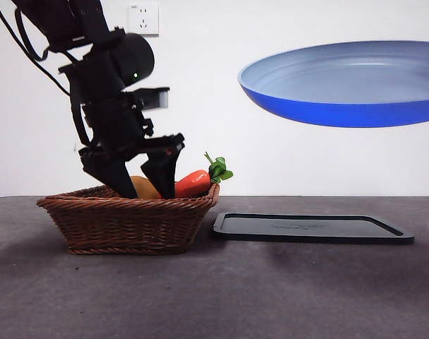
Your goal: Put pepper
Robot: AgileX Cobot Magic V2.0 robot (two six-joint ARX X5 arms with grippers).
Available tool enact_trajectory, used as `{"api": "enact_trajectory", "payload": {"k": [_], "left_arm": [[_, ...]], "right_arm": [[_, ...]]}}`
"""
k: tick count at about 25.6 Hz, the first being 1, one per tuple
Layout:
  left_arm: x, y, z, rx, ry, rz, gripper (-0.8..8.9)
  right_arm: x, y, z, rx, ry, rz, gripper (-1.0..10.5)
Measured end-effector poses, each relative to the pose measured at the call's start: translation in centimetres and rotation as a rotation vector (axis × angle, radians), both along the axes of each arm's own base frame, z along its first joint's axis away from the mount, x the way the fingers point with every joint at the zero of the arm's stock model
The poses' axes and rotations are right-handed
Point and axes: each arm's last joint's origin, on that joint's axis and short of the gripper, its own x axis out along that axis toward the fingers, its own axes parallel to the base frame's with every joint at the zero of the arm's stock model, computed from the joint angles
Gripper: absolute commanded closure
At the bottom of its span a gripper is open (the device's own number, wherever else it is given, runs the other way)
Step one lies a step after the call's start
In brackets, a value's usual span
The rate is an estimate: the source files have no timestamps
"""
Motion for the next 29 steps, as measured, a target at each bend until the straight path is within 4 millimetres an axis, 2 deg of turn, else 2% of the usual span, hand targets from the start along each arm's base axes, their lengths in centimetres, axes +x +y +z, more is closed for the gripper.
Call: {"api": "enact_trajectory", "payload": {"k": [14,18,29], "left_arm": [[0.5,-0.5,-2.0,0.001,0.040,0.006,4.14],[0.5,-0.6,-1.9,-0.002,0.042,0.010,5.71],[0.3,-0.5,-2.2,0.002,0.075,0.035,6.41]], "right_arm": [[0.0,0.0,0.0,0.000,0.001,0.000,9.4],[0.0,0.0,0.0,-0.001,0.002,0.000,9.4],[-0.1,0.0,0.0,-0.002,0.000,0.003,9.4]]}}
